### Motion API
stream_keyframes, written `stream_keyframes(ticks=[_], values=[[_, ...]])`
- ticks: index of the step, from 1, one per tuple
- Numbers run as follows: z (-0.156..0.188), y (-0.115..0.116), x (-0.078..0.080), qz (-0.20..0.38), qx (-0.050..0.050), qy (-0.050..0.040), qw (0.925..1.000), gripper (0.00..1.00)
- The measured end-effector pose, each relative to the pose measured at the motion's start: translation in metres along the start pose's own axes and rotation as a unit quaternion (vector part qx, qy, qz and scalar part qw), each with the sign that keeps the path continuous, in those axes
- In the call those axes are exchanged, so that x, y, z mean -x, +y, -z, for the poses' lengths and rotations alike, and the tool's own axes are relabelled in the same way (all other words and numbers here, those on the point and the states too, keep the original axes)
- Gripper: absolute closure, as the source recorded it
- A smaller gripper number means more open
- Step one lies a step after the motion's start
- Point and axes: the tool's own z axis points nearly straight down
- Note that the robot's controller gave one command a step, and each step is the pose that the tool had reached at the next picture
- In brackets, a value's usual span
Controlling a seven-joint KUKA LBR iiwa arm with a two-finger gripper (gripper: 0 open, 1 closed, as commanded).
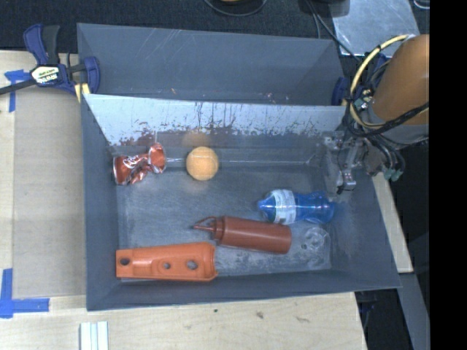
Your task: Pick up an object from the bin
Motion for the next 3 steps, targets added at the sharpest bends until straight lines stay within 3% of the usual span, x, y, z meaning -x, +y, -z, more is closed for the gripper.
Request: stream_keyframes(ticks=[1,2,3], values=[[0.003,0.000,0.000,0.001,0.000,-0.0019,1.0000,0.00],[0.005,0.040,0.003,0.012,0.001,-0.0005,0.9999,0.00],[-0.077,0.058,-0.005,-0.092,-0.001,-0.0039,0.9958,0.00]])
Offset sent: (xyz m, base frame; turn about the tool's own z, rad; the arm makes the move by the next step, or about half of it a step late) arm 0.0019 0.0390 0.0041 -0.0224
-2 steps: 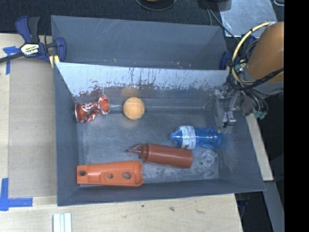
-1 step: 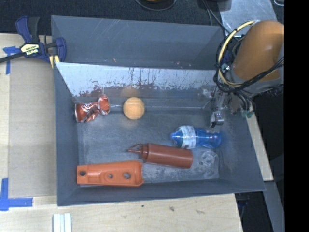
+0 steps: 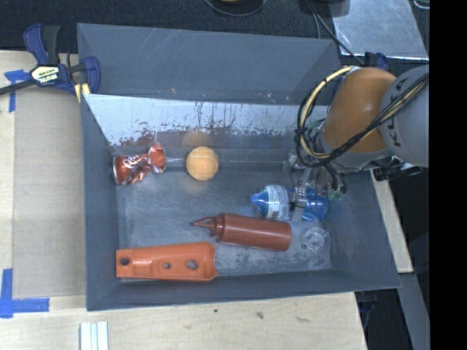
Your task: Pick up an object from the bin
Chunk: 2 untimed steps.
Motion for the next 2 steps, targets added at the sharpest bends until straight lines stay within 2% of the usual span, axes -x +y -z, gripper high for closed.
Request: stream_keyframes(ticks=[1,2], values=[[0.011,-0.002,0.002,-0.014,0.001,-0.0014,0.9999,0.00],[-0.016,0.023,-0.029,0.030,-0.001,-0.0072,0.9995,0.00]])
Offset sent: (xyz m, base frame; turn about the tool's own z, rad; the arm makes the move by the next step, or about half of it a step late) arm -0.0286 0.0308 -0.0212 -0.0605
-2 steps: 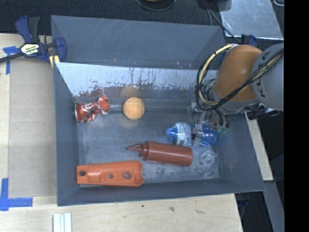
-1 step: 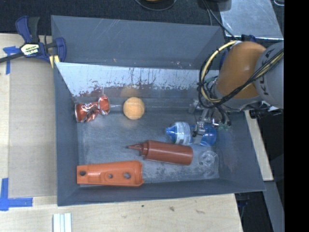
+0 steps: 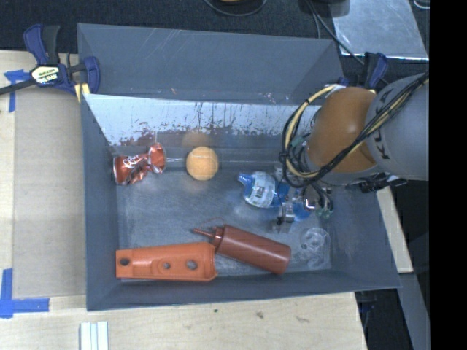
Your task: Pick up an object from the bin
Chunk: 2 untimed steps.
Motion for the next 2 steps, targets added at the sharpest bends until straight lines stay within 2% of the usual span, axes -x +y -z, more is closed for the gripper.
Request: stream_keyframes(ticks=[1,2], values=[[-0.0043,0.0188,0.0014,-0.036,0.001,0.0028,0.9994,1.00],[-0.0043,0.0187,0.0014,-0.036,0.001,0.0028,0.9994,1.00]])
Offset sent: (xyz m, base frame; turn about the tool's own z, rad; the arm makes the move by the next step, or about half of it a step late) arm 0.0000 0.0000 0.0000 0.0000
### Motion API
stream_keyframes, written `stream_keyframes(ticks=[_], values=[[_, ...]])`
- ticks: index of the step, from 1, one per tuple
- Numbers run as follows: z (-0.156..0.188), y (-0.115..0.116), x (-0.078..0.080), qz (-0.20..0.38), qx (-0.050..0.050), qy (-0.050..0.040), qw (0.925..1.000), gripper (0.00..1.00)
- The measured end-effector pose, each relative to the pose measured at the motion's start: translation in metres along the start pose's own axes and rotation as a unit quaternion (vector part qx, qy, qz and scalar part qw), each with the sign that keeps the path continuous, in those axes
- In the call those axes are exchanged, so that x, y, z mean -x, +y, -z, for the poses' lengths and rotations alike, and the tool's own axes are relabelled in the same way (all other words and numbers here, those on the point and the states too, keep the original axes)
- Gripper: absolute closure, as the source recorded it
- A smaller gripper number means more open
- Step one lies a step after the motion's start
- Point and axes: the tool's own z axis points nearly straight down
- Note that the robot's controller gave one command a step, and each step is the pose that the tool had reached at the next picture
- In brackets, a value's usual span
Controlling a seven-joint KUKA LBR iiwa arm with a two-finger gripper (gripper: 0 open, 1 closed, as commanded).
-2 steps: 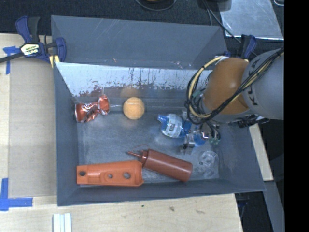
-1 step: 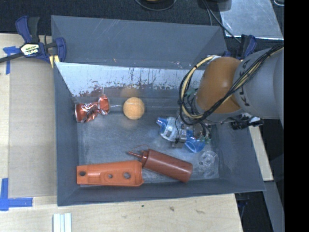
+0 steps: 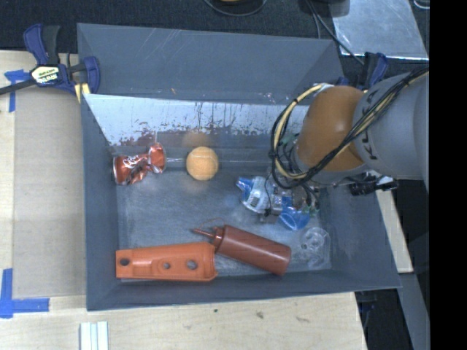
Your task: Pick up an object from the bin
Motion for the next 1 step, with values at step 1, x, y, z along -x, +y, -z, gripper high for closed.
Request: stream_keyframes(ticks=[1], values=[[0.1358,-0.0056,0.0013,0.004,0.000,-0.0013,1.0000,1.00]])
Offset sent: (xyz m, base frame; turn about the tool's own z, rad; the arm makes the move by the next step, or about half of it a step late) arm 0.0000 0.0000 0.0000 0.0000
